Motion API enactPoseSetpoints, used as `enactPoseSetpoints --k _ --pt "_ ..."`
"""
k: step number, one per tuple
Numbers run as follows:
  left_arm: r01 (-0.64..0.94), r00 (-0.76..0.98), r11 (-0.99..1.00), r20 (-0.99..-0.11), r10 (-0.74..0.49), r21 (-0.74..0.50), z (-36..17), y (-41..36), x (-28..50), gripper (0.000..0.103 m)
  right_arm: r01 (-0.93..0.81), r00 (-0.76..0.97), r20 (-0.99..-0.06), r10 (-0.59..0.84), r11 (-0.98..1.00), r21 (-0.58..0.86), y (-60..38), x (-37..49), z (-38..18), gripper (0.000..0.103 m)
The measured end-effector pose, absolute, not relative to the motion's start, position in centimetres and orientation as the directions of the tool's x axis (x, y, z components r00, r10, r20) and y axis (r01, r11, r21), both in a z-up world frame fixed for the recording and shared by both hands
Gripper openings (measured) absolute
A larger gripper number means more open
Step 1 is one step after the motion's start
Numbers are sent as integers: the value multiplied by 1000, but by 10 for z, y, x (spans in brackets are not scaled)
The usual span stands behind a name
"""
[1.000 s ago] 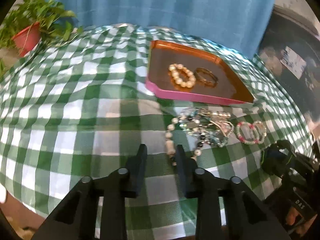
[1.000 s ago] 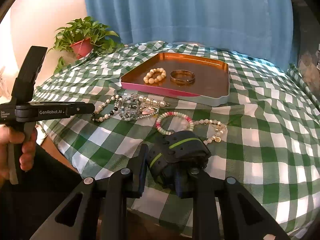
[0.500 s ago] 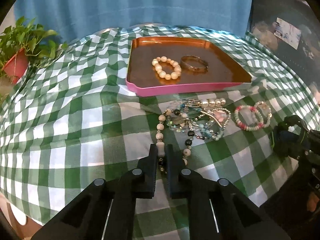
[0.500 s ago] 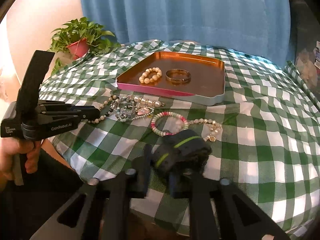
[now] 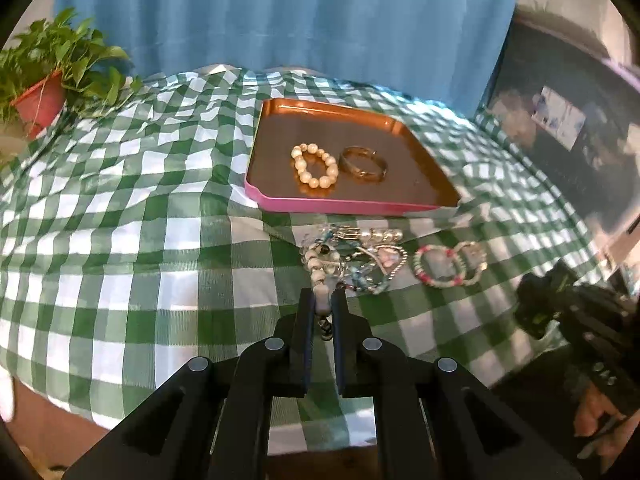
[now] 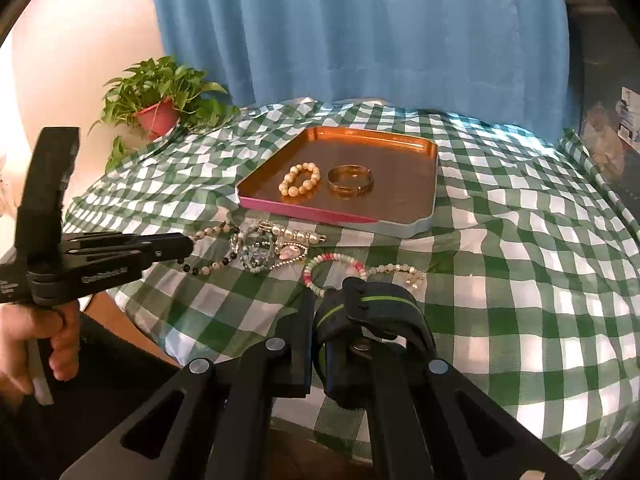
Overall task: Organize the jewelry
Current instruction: 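Carry the bead bracelet with the left gripper while the right gripper carries the watch into the tray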
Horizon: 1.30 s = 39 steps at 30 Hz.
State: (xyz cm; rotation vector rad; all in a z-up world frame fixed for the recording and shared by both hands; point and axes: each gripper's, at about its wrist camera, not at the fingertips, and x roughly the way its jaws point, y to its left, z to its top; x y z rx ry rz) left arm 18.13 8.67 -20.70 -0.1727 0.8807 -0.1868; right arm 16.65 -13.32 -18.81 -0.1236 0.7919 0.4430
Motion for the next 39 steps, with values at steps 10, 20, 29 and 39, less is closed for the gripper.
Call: enactPoseSetpoints --k 10,20,29,39 --pt "122 697 963 -670 -255 -239 -144 81 153 9 -441 630 -695 346 896 46 -126 151 -166 3" --pt "154 777 966 -578 -249 -208 -78 70 131 9 -490 682 -621 387 872 5 -116 132 -106 4" --pt "193 814 966 -521 -255 -172 -46 54 138 9 -484 720 -559 412 875 22 -115 141 -68 4" --pt "191 826 956 -490 -280 -224 -41 74 172 9 -492 718 -543 435 869 47 -114 180 -63 4"
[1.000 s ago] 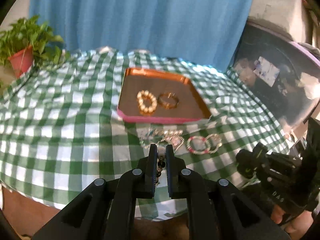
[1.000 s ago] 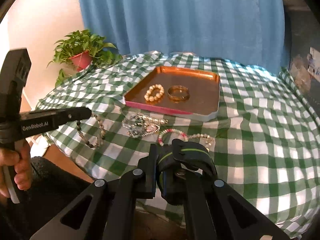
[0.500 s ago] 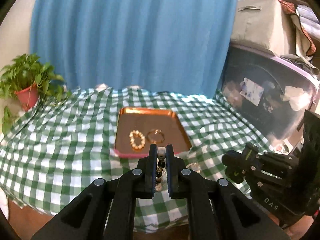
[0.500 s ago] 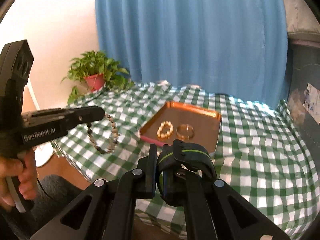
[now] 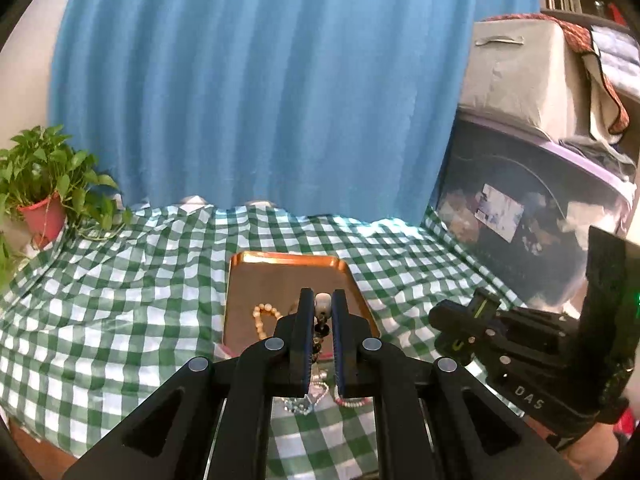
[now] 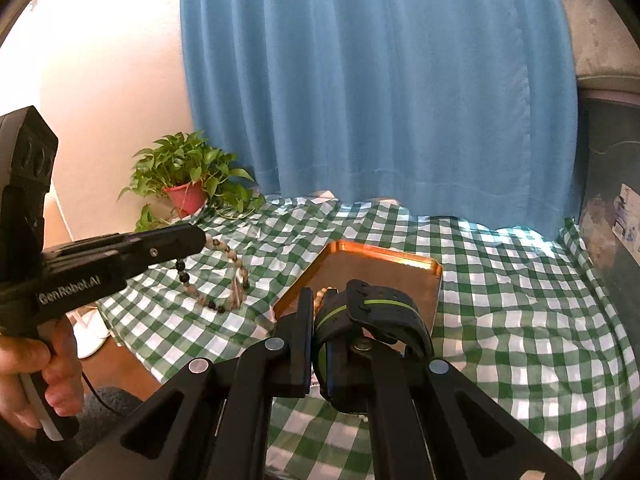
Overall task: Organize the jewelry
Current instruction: 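Carry the bead bracelet with the left gripper while the right gripper carries the watch into the tray, then open both grippers to release the bracelet and watch in the tray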
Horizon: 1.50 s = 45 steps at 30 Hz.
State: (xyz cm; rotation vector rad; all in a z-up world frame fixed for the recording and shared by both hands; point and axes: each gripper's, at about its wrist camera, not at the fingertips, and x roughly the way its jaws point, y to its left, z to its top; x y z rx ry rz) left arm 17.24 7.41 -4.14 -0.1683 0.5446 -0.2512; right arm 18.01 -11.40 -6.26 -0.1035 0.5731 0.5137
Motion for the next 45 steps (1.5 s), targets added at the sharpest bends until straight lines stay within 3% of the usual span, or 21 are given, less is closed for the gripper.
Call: enactPoseSetpoints --k 15,26,33,45 --pt "128 769 940 -567 -294 -315 -123 87 267 9 -435 689 -594 415 892 119 -122 269 -130 4" --pt "61 703 925 -642 -306 -374 -195 103 322 9 -408 623 -694 361 907 106 -126 320 -191 4" --pt "32 661 940 -698 -276 -340 -224 108 330 9 -439 570 -756 322 897 51 -113 337 -221 3" --pt "32 621 976 -761 -190 -217 -249 96 338 9 -490 554 -768 322 871 11 -80 344 -232 5"
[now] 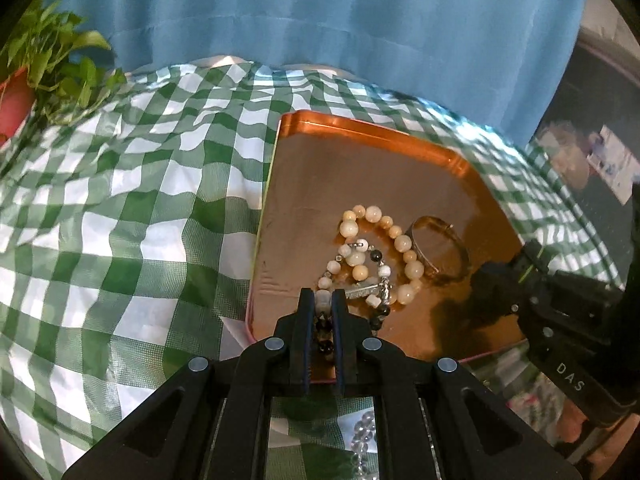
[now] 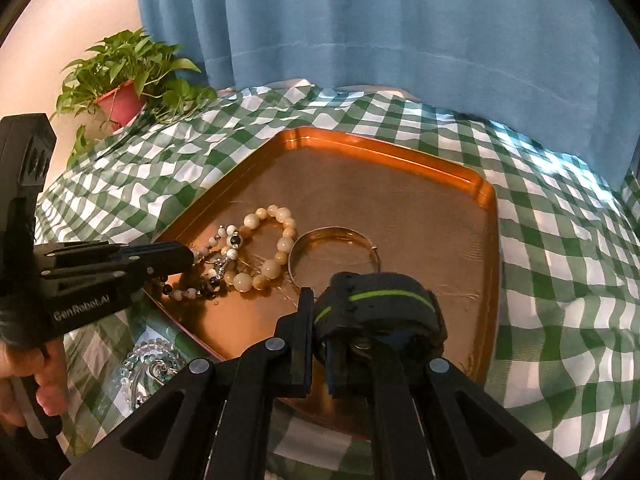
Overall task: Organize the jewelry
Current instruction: 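Open both grippers to release the bracelet and watch in the tray, then pull both grippers back from the tray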
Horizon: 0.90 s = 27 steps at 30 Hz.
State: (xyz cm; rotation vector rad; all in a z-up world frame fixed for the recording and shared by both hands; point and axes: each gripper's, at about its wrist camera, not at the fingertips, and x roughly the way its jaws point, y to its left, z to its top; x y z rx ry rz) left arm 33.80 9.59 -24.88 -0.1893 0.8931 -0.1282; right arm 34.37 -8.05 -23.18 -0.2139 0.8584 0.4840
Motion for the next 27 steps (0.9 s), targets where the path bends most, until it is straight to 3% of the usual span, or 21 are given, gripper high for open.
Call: enactPoseSetpoints --k 8,12,14,16,19,27 --pt "32 647 982 -745 -163 -187 -242 94 331 9 -491 577 -758 303 871 -26 -74 341 -232 7" --pt "29 659 984 -737 -153 -178 -235 96 325 11 -487 575 -760 301 873 -23 -78 339 -231 18" --pt "34 658 988 -740 -137 -152 -233 94 322 14 -486 581 -757 298 873 -29 -80 336 -229 28" --pt "36 655 994 -749 -99 -99 -233 89 317 35 -479 592 -752 291 877 -37 -82 332 -227 33" --pt "53 675 998 -735 -66 -42 -229 82 303 55 -461 600 -746 289 887 -27 -87 327 -223 34" --pt "81 682 997 -729 -56 0 -217 67 274 63 -445 617 -735 280 895 -32 -99 302 -209 34"
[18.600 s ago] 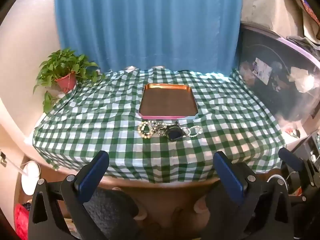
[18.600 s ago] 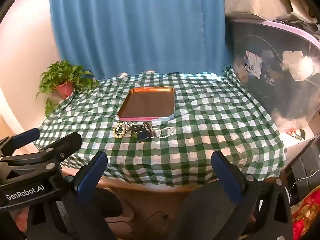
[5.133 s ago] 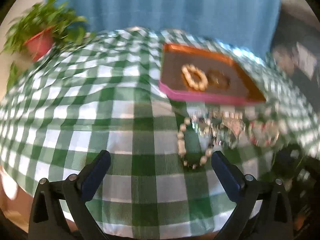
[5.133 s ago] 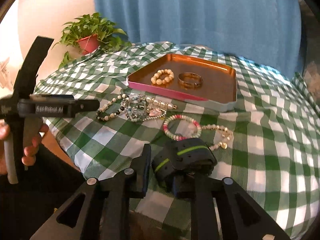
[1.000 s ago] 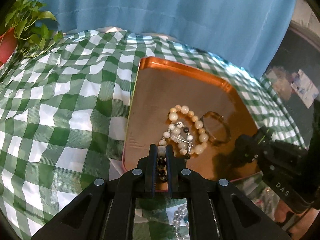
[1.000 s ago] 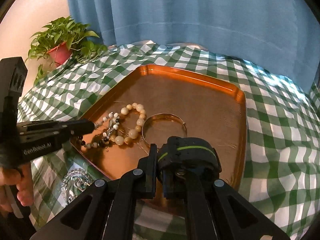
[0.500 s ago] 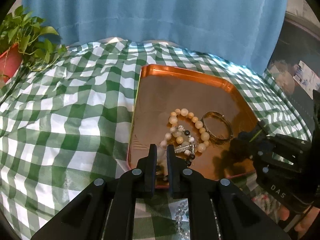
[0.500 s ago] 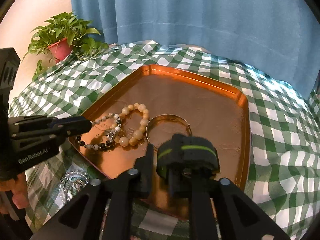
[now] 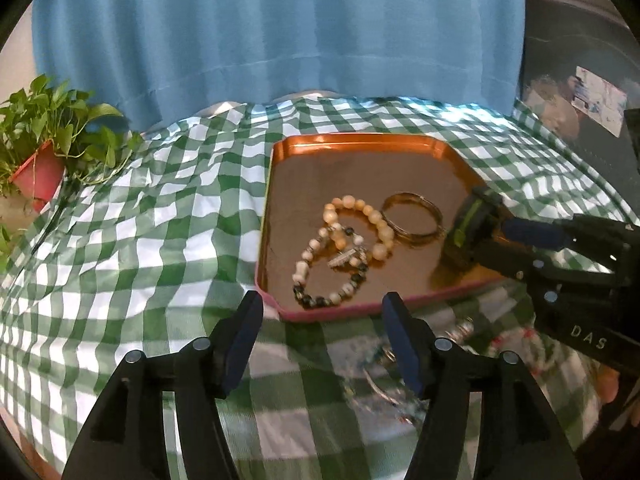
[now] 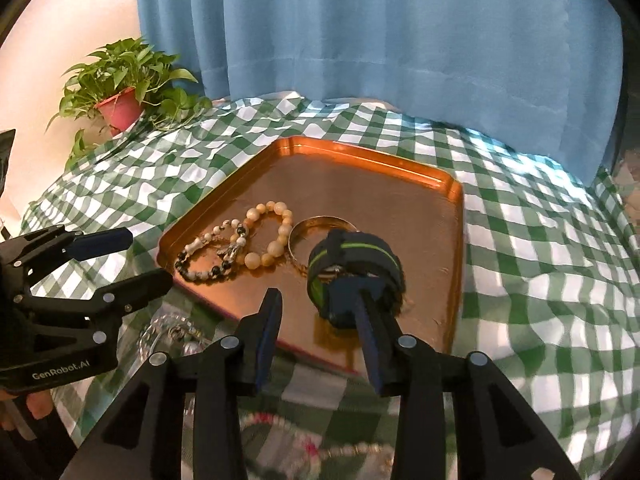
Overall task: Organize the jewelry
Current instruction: 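Pull both grippers back from the tray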
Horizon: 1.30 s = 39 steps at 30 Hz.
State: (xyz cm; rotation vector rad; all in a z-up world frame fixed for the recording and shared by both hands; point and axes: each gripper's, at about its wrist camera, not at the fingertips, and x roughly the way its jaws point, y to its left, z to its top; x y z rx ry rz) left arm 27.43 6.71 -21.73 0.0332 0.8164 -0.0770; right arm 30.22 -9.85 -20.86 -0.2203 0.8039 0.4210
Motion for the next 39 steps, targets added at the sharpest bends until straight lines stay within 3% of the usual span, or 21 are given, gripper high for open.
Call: enactPoseSetpoints --k 6,9,12,15,17,20,29,39 --pt "65 677 995 -728 -103 -80 -191 61 246 67 -396 649 -704 288 918 10 -119 269 -182 35" --pt "63 697 989 -703 -141 -136 -164 59 221 70 -372 662 -682 309 926 59 -131 245 -162 42" --pt "78 735 989 -663 -144 -128 -130 50 184 83 -355 689 -653 316 932 76 -140 215 -143 55" --pt "97 761 990 -634 -137 -98 -104 39 152 85 -362 701 -610 370 921 144 -150 177 -121 71" --pt "100 780 992 -614 -124 -74 -87 32 130 86 -375 707 -578 409 909 185 -156 154 -108 89" --pt "97 814 994 -572 -104 -42 -60 24 94 88 -383 730 -533 427 902 199 -160 124 -88 101" --pt "47 862 999 -505 -49 -17 -24 30 39 97 -412 782 -451 430 900 144 -160 63 -39 102" --pt "49 831 999 -554 -54 -24 -55 33 61 98 -433 762 -470 445 890 142 -154 71 -63 102"
